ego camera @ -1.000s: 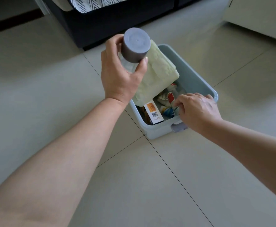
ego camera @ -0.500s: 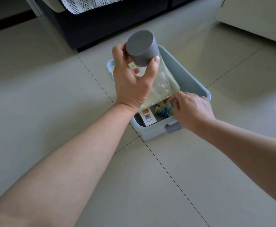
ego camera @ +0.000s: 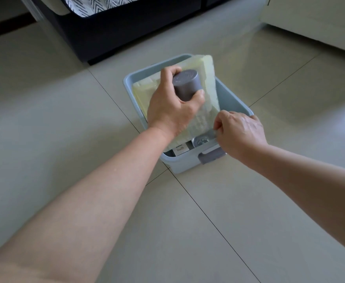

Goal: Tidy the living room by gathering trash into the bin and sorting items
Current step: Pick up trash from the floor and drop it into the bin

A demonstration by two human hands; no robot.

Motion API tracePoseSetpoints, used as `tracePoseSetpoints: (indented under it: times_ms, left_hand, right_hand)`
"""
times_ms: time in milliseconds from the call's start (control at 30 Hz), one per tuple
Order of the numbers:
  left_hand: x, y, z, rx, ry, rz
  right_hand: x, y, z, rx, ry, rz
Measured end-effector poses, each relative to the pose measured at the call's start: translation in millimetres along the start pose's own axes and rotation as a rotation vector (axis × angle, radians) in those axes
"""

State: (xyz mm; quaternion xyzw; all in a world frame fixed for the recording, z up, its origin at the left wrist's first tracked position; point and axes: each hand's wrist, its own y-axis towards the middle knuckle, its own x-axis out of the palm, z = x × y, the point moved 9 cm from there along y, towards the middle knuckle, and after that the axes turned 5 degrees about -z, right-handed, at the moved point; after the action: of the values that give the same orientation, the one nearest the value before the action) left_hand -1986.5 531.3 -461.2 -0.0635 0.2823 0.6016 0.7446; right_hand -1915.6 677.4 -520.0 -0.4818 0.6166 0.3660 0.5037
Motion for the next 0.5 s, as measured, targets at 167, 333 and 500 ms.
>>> tracePoseSetpoints:
  times_ms: [167,333,500]
  left_hand:
    - [-3,-2,-5,-0.016,0.184,-0.003]
    - [-12,-2,-11,-0.048,0.059,0.048]
    - [-6,-5,-14,-0.016,0.1,-0.006]
  right_hand:
    - [4,1,-7,-0.019,-0.017,0.0]
    - [8,3,-11,-0.005,-0.025,-0.01]
    - [7,3,-15,0.008,-0.003,-0.034]
